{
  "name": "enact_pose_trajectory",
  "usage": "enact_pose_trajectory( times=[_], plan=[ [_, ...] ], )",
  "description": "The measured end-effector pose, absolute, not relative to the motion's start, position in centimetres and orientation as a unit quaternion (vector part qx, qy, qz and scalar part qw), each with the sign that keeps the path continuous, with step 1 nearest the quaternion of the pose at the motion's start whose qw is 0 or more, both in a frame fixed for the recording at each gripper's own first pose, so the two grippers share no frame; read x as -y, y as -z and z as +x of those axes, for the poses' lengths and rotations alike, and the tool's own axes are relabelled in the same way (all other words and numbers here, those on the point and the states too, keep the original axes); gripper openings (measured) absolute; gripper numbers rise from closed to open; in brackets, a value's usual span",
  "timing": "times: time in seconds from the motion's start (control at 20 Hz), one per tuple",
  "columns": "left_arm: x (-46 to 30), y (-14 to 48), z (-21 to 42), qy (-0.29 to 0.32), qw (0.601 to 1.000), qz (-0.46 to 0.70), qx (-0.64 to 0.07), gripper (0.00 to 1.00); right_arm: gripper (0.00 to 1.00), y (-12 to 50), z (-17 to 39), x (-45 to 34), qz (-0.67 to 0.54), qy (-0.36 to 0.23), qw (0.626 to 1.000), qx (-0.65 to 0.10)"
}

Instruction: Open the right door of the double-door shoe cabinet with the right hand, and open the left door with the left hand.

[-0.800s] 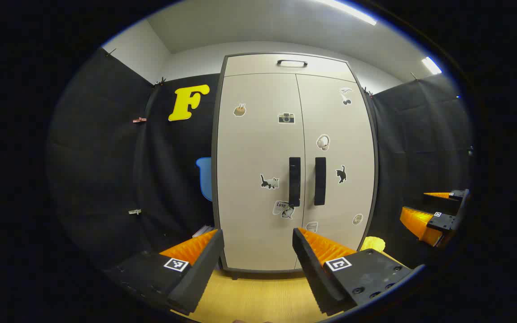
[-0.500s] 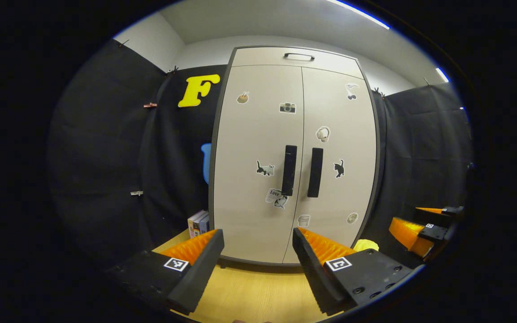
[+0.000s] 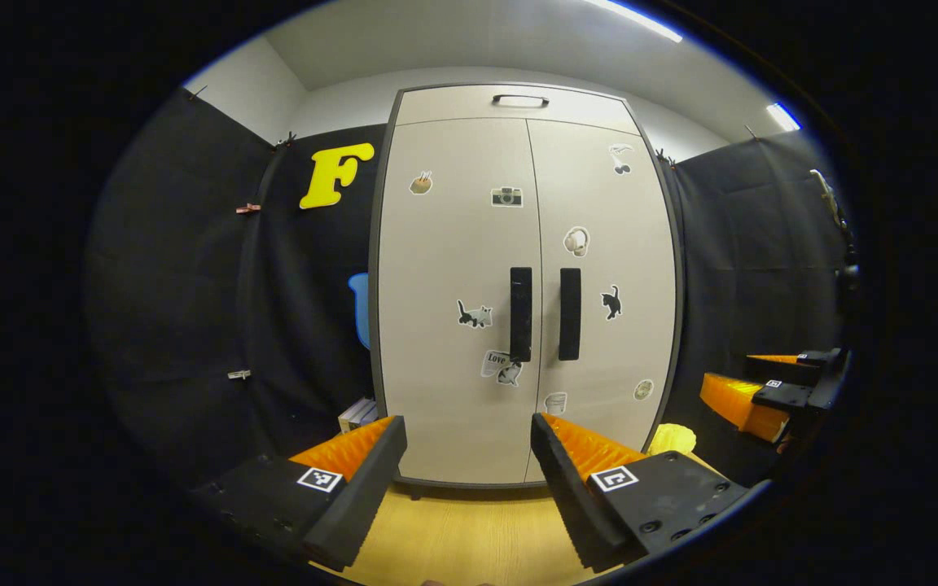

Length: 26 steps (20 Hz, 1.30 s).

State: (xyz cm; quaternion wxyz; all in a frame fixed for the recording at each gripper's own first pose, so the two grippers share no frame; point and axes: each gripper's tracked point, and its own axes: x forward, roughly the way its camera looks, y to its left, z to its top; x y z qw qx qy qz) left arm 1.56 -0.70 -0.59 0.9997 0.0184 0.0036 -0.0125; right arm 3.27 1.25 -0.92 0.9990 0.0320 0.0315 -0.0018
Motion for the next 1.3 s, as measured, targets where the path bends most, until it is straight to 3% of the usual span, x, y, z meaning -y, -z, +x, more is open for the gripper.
enact_pose_trajectory(
  times=[0.6,1.3],
  plan=[
    [-4.1,2.1,1.9,0.021,1.000,0.012,-0.018,0.95,0.98,-2.3,6.5,-7.0,0.022,-0.009,1.000,-0.008],
    [-11.3,4.9,0.9,0.018,0.999,-0.005,-0.034,0.95,0.97,-5.6,19.0,-12.1,0.009,0.003,0.999,0.041]
  ],
)
